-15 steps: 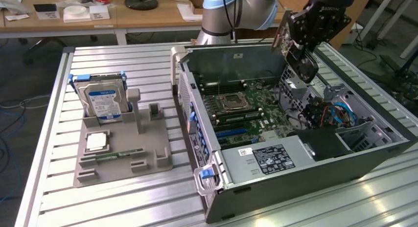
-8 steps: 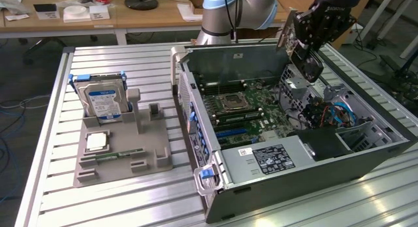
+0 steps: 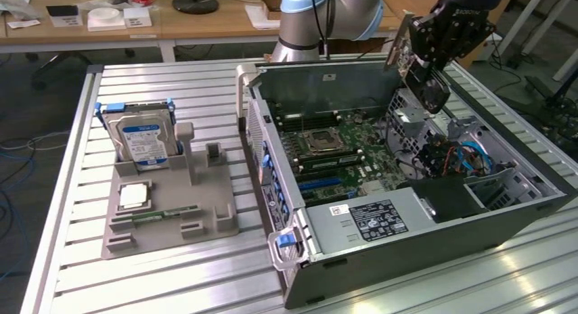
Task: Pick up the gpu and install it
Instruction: 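Pick up the gpu and move the gpu toward the slot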
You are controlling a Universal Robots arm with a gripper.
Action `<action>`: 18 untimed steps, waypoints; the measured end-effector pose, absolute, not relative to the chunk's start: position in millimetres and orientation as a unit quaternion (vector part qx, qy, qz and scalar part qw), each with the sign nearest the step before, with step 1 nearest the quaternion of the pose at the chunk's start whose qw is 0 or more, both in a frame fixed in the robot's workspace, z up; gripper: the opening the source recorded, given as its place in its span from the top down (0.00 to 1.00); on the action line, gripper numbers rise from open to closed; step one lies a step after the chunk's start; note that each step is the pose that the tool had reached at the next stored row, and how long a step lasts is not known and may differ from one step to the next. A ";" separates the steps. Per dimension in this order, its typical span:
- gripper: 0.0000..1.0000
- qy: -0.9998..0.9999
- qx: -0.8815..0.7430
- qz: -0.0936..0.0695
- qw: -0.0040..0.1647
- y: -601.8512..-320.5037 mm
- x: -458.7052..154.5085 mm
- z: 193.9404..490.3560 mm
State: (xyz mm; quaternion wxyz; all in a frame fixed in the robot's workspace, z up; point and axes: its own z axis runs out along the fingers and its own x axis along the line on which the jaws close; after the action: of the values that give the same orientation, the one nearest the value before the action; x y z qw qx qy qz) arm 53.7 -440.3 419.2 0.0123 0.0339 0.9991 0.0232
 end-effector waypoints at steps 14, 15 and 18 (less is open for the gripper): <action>0.73 0.999 0.035 0.022 0.012 -440.3 53.7 398.4; 0.73 0.999 0.035 0.022 0.012 -440.3 53.7 397.0; 0.73 0.999 0.035 0.022 0.012 -440.3 53.7 395.6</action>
State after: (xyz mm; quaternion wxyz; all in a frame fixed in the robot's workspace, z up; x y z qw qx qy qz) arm 53.7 -440.3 395.6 0.0124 0.0353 0.9991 0.0219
